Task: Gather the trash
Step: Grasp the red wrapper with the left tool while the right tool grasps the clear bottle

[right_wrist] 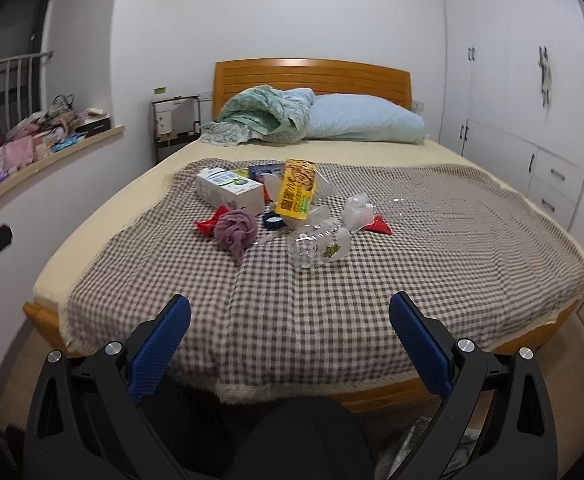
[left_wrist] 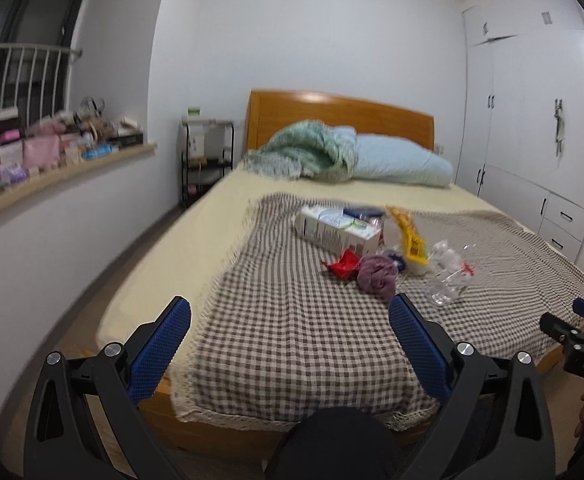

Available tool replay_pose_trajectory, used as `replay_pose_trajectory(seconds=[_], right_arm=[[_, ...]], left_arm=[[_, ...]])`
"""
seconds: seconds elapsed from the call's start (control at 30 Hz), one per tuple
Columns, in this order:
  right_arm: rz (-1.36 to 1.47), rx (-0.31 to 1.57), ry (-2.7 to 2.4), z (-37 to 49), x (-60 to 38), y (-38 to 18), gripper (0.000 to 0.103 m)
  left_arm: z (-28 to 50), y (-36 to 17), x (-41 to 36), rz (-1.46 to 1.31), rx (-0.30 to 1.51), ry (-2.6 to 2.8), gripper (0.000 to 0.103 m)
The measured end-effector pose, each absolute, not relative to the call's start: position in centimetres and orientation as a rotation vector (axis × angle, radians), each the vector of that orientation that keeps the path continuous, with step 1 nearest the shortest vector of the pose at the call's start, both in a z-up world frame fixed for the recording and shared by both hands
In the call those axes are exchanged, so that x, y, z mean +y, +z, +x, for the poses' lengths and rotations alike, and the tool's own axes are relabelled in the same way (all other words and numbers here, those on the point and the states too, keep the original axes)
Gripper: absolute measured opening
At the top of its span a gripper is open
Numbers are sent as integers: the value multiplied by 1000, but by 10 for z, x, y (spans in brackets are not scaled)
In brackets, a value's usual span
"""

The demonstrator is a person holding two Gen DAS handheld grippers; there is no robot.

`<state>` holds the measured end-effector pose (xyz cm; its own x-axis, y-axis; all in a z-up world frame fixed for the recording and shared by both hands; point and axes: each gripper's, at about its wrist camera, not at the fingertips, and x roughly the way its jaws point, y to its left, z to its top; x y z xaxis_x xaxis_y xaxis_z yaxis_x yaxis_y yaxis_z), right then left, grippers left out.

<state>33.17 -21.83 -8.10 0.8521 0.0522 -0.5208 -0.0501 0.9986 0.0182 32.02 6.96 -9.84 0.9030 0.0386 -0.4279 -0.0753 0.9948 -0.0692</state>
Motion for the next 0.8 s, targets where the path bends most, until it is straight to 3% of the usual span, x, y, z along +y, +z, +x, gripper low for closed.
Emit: replay_pose_trajectory(seconds=[0.3,0.43,0.53,0.8], right_arm=[[66,744,44,415,-239,-123,95],[145,751,-14,461,-246,-134,95],[236,752,-60,499,-245,-145,95],[399,752,-241,582,-238,-183,95]], left_arm=[[430,-140,60,-98,550,10,96],[474,-161,65,-148,610,-21,80],[511,-177,67,-177,656,-18,75],[610,-195,71,-285,716,-45,73]])
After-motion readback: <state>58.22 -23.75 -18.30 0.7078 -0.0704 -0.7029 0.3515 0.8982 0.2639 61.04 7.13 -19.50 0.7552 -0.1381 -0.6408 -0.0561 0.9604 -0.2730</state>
